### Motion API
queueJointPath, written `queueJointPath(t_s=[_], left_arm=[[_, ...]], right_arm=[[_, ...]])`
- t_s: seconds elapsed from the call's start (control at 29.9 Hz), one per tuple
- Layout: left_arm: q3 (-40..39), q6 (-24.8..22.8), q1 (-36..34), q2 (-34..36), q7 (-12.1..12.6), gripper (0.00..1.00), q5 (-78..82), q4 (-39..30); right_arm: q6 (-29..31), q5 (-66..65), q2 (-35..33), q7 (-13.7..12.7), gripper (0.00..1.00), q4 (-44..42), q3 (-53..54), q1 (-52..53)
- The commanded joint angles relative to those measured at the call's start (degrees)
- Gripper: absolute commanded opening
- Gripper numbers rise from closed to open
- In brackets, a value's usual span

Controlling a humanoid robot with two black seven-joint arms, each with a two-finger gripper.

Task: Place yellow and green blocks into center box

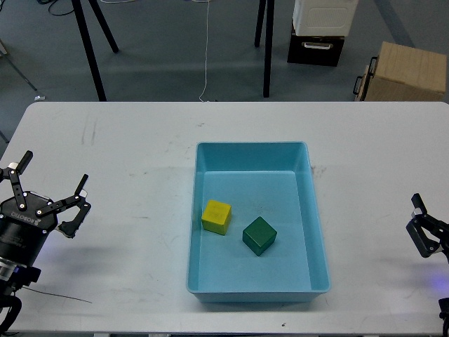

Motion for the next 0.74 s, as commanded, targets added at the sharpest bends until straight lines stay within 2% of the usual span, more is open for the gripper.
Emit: queueJointPath(t_s=[0.0, 0.7], left_arm=[[0.0, 0.0, 0.2, 0.0, 0.0, 1.00, -0.4, 0.0], [3.7, 0.0, 0.3, 0.0, 0.1, 1.00, -2.0, 0.2]], right_arm=[[0.0, 0.0, -0.1, 0.0, 1.00, -0.1, 0.5, -0.1], [0.0, 0.1, 0.2, 0.4, 1.00, -0.7, 4.7, -0.6]])
